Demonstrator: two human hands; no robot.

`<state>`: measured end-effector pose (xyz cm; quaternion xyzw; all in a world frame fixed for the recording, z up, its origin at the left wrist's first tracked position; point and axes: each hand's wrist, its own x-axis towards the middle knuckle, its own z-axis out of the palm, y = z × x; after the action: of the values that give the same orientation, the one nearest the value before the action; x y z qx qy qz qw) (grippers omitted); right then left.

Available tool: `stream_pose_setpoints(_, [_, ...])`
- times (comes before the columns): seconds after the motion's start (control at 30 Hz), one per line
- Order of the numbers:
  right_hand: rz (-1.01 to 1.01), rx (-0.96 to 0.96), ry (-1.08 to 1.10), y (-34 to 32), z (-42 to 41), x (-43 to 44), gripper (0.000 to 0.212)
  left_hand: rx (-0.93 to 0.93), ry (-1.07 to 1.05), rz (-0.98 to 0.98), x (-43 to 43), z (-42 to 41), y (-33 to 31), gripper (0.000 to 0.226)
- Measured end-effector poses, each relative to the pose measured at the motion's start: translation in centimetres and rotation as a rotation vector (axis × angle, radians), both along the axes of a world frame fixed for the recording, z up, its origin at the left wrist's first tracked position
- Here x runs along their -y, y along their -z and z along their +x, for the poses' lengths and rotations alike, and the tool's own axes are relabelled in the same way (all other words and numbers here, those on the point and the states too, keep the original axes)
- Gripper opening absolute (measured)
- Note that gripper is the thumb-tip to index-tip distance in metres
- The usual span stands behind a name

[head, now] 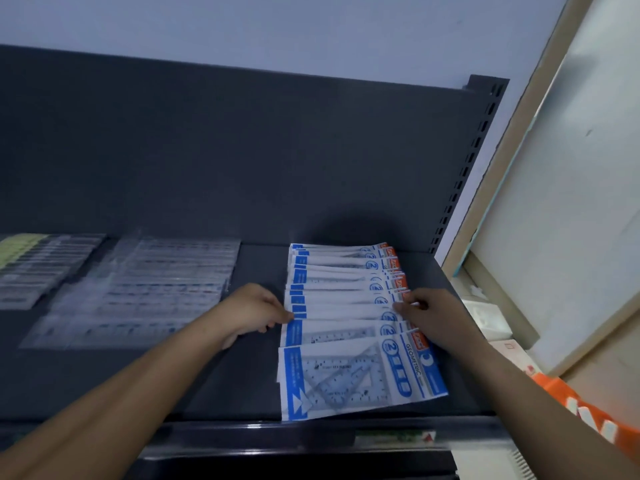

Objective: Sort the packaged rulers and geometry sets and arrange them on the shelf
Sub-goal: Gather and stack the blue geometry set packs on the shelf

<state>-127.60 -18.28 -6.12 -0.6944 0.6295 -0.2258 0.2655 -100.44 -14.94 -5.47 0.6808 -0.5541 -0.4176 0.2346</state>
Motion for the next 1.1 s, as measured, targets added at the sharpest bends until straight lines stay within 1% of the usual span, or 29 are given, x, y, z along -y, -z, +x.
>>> stream_pose_setpoints(0.07, [-0.010, 0.006, 0.056, 0.4, 0.5, 0.0, 0.014, -0.009, -0.026, -0.030, -0.1, 0.0, 0.1, 0.014])
stream_pose_setpoints(0.13, [-0.015, -0.041, 0.089, 0.7, 0.9, 0.1, 0.015, 0.005, -0.039, -0.043, -0.2, -0.1, 0.4, 0.015])
stream_pose_setpoints(0.2, [-0.071, -0.109, 0.109, 0.7, 1.0, 0.2, 0.016, 0.054, -0.039, -0.061, -0.1, -0.1, 0.8, 0.019])
stream_pose_setpoints(0.27, [-0.200, -0.253, 0.105, 0.7, 1.0, 0.0, 0.021, 0.156, -0.031, -0.089, -0.1, 0.0, 1.0, 0.026])
stream_pose_setpoints(0.33, [-0.398, -0.397, 0.063, 1.0, 1.0, -0.7, 0.028, 0.270, 0.005, -0.104, -0.5, 0.3, 0.9, 0.036])
stream_pose_setpoints(0.4, [-0.620, -0.406, -0.110, 1.1, 0.9, -1.7, 0.033, 0.309, 0.077, -0.059, -1.1, 0.5, 0.5, 0.044])
stream_pose_setpoints(0.43, [-0.675, -0.387, -0.234, 1.3, 0.6, -2.2, 0.036, 0.299, 0.106, -0.017, -1.4, 0.6, 0.3, 0.045])
stream_pose_setpoints(0.5, [-0.638, -0.403, -0.458, 1.8, 0.2, -2.7, 0.041, 0.279, 0.152, 0.066, -1.9, 0.8, -0.2, 0.045])
stream_pose_setpoints(0.57, [-0.530, -0.450, -0.546, 2.3, 0.0, -2.7, 0.053, 0.278, 0.194, 0.120, -2.2, 0.7, -0.5, 0.038])
stream_pose_setpoints(0.63, [-0.517, -0.459, -0.538, 2.8, 0.2, -2.3, 0.059, 0.249, 0.203, 0.136, -2.3, 0.5, -0.5, 0.028])
stream_pose_setpoints(0.73, [-0.577, -0.427, -0.506, 3.4, 0.8, -2.3, 0.044, 0.147, 0.142, 0.124, -2.3, 0.2, -0.3, 0.022])
stream_pose_setpoints(0.8, [-0.586, -0.396, -0.505, 3.6, 1.1, -2.2, 0.038, 0.132, 0.104, 0.096, -2.2, 0.3, -0.2, 0.024])
stream_pose_setpoints(0.9, [-0.556, -0.326, -0.504, 3.9, 1.3, -2.3, 0.038, 0.156, 0.074, 0.034, -1.9, 0.3, -0.1, 0.031])
stream_pose_setpoints(1.0, [-0.545, -0.334, -0.488, 4.2, 1.7, -2.6, 0.036, 0.186, 0.048, -0.011, -1.7, 0.2, 0.3, 0.037])
stream_pose_setpoints(1.1, [-0.575, -0.341, -0.481, 3.9, 1.9, -2.5, 0.033, 0.274, 0.041, 0.012, -1.6, 0.2, 0.1, 0.044])
